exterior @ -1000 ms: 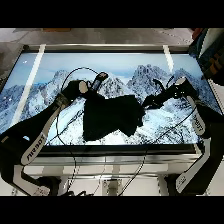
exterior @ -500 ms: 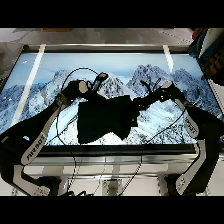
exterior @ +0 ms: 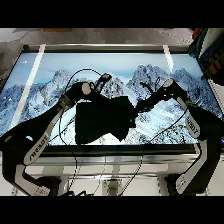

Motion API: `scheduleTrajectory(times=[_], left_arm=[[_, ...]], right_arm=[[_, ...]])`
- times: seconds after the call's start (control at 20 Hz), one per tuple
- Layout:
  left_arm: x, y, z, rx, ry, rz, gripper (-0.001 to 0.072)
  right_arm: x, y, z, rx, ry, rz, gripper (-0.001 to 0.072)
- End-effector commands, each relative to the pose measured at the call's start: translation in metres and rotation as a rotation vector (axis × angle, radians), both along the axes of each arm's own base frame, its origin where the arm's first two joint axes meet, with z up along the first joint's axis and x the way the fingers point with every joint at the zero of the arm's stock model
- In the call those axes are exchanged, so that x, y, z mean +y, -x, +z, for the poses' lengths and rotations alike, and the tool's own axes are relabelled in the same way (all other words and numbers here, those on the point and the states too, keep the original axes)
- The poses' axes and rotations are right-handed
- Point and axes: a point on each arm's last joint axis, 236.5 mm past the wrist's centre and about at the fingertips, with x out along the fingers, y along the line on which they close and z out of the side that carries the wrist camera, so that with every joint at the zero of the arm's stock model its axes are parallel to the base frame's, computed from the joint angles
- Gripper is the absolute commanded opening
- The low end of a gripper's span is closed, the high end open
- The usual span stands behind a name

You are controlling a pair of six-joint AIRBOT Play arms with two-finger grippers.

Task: Fold the clothes and pants, and hang the long-sleeved shirts on hangers.

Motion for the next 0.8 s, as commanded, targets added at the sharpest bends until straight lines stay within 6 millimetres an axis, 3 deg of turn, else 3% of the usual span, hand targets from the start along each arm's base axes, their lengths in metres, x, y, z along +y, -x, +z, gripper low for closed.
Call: scheduleTrajectory(times=[0.0, 0.1, 0.2, 0.25, 0.35, 0.45, 0.5, 0.65, 0.75], left_arm=[[-0.031, -0.004, 0.01, -0.087, 0.05, -0.004, 0.0017], [-0.05, -0.009, 0.02, -0.156, 0.083, -0.002, 0.0017], [-0.065, -0.019, 0.032, -0.237, 0.122, 0.017, 0.0017], [-0.07, -0.027, 0.038, -0.281, 0.144, 0.035, 0.0017], [-0.074, -0.045, 0.048, -0.363, 0.181, 0.079, 0.0017], [-0.073, -0.051, 0.051, -0.385, 0.189, 0.093, 0.0017], [-0.071, -0.051, 0.051, -0.381, 0.187, 0.094, 0.0017], [-0.068, -0.052, 0.05, -0.375, 0.182, 0.097, 0.0017], [-0.068, -0.052, 0.049, -0.374, 0.181, 0.096, 0.0017]], right_arm=[[-0.019, 0.009, 0.013, 0.027, -0.025, 0.02, 0.0514], [-0.01, -0.006, 0.014, -0.018, -0.051, -0.027, 0.0639], [0.001, -0.021, 0.016, -0.064, -0.075, -0.07, 0.0629], [0.006, -0.025, 0.018, -0.076, -0.087, -0.085, 0.0532], [0.023, -0.041, 0.029, -0.103, -0.151, -0.15, 0.0249], [0.032, -0.052, 0.042, -0.13, -0.219, -0.187, 0.008], [0.034, -0.046, 0.044, -0.154, -0.238, -0.135, 0.0042], [0.042, -0.003, 0.055, -0.126, -0.308, 0.078, 0.004], [0.041, 0.005, 0.042, -0.14, -0.207, 0.139, 0.0038]])
